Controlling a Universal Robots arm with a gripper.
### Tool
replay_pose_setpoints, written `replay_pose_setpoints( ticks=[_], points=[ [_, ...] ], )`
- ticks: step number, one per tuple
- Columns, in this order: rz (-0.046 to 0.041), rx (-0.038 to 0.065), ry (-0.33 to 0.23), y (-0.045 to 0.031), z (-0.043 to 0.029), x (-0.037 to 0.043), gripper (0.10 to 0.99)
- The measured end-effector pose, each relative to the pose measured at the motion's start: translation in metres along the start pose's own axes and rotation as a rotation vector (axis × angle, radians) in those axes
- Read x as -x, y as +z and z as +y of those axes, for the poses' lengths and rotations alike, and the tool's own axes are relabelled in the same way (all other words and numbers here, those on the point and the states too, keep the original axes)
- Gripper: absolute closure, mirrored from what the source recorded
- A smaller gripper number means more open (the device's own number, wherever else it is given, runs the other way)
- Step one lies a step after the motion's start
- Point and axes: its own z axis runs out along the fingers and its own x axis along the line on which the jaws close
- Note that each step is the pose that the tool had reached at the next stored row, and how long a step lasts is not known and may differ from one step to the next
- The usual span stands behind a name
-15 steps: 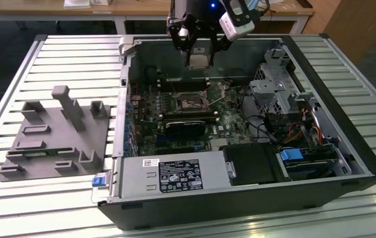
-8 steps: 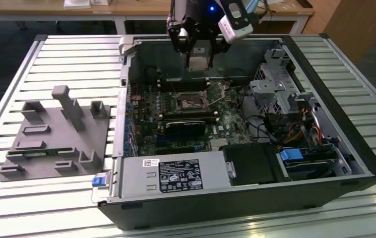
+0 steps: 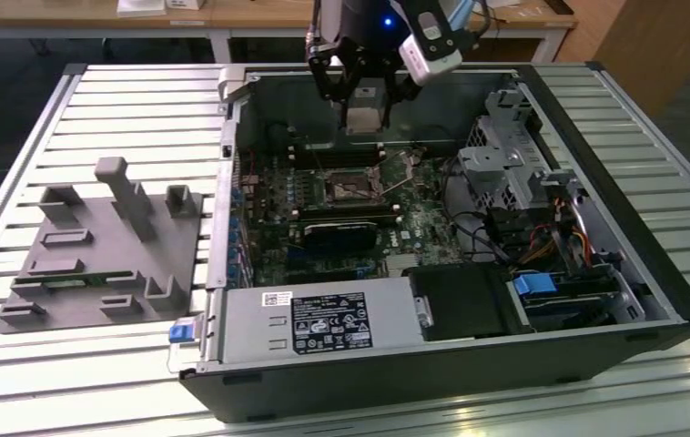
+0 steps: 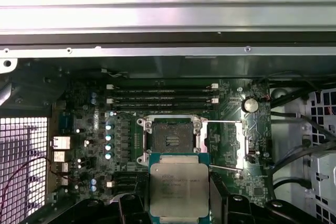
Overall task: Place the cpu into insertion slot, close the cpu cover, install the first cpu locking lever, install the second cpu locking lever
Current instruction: 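Place the cpu into insertion slot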
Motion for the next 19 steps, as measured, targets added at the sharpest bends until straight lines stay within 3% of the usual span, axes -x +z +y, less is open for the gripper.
replay_pose_setpoints(
  ticks=[6,19],
  points=[
    [-0.0028,0.001,0.031,0.0033,-0.0003,0.0000,0.545],
    [-0.0200,0.004,0.223,0.0136,-0.0012,0.0002,0.545]
  ],
)
